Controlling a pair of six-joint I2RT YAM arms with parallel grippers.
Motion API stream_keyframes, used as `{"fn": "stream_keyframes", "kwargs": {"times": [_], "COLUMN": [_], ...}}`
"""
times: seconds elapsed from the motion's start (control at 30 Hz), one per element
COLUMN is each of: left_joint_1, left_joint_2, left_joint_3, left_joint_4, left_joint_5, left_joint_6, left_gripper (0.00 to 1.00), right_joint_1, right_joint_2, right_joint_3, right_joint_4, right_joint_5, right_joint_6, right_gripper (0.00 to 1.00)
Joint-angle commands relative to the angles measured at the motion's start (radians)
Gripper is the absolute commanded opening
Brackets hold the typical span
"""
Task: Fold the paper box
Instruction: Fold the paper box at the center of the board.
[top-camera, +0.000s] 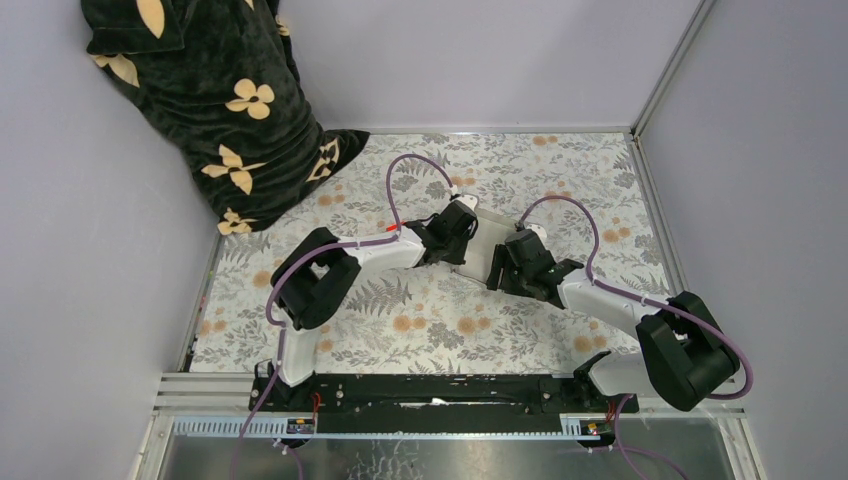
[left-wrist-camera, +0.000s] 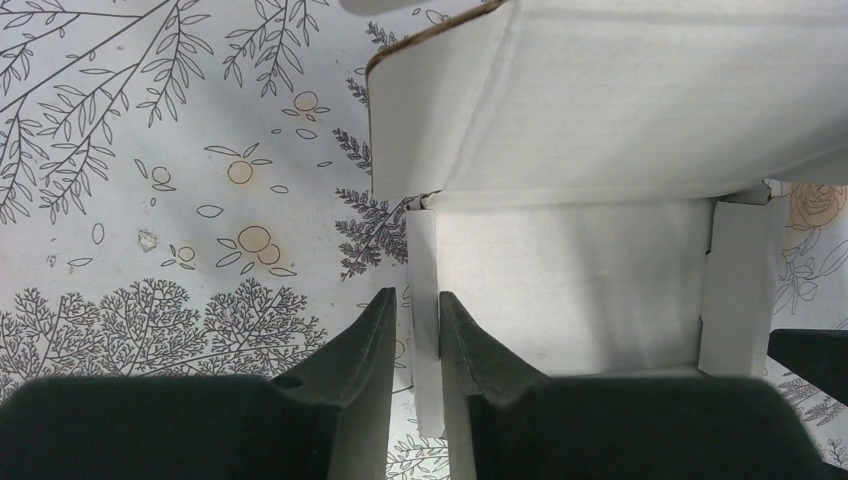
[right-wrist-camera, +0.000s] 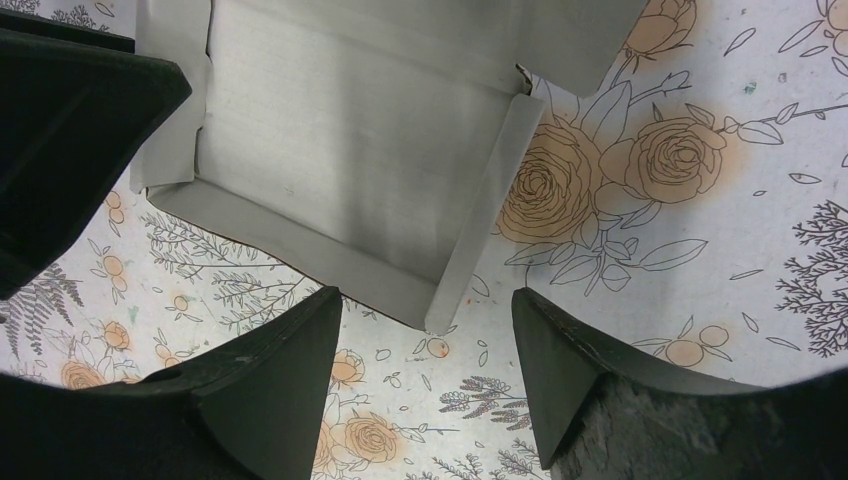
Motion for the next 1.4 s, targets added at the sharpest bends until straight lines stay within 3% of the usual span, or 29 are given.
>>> {"fn": "stream_keyframes", "kwargs": {"times": [0.0, 0.37, 1.37], "left_joint_1": [0.005, 0.004, -0.095], "left_joint_2": [0.013, 0.024, 0.134], "left_joint_3": [0.024, 0.050, 0.193], "left_joint_4": [-0.005, -0.036, -0.240], "left_joint_5": [-0.017, -0.037, -0.355], "left_joint_6": [0.012, 0.015, 0.056], "left_gripper": [0.27, 0.14, 0.13], "right_joint_1": [-0.006, -0.006, -0.035], "right_joint_2": [0.007, 0.002, -0.082], "right_joint_3": [-0.002, 0.010, 0.019], "right_joint_4": [0.031, 0.015, -0.061], "right_joint_5": [-0.012, -0.008, 0.046], "right_joint_6": [-0.009, -0.017, -0.052], "right_gripper": [0.71, 0.71, 0.71]}}
